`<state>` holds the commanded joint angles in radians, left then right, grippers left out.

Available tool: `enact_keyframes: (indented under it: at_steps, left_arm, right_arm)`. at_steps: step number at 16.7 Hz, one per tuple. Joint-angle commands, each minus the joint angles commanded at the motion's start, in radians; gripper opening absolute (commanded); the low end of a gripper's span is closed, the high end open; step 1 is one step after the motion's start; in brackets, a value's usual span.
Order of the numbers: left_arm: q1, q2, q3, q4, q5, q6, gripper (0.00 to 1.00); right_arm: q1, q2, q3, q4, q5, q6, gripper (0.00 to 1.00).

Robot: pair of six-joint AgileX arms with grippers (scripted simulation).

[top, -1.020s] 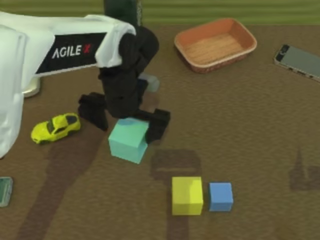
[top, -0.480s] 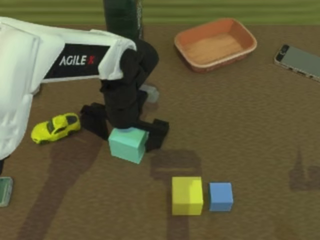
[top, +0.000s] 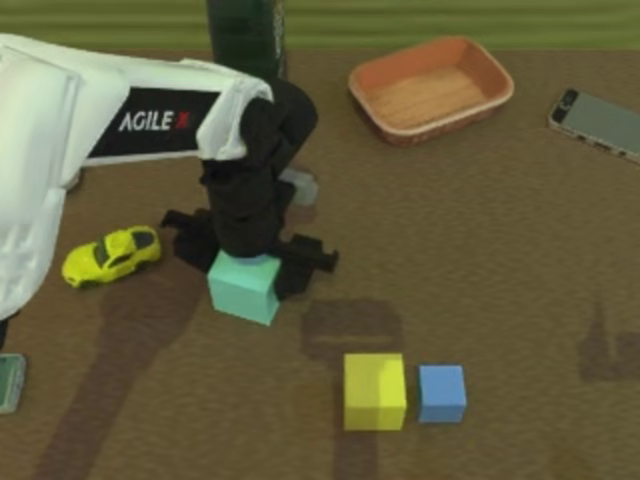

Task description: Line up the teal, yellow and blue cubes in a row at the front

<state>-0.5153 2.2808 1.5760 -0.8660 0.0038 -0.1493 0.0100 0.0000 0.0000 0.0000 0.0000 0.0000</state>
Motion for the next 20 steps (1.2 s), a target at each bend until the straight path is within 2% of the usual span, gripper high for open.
enact_keyframes:
  at_steps: [3, 4, 13, 20]
  left_arm:
    - [0.000, 0.000, 0.000, 0.000, 0.000, 0.000, 0.02]
    - [0.000, 0.000, 0.000, 0.000, 0.000, 0.000, 0.00]
    - [0.001, -0.013, 0.005, -0.008, -0.002, 0.002, 0.00]
    - [0.019, -0.094, 0.133, -0.222, -0.003, -0.001, 0.00]
  right_arm:
    - [0.000, 0.000, 0.000, 0.000, 0.000, 0.000, 1.00]
    - [0.000, 0.000, 0.000, 0.000, 0.000, 0.000, 1.00]
    - [0.000, 0.000, 0.000, 0.000, 0.000, 0.000, 1.00]
    - [0.000, 0.000, 0.000, 0.000, 0.000, 0.000, 1.00]
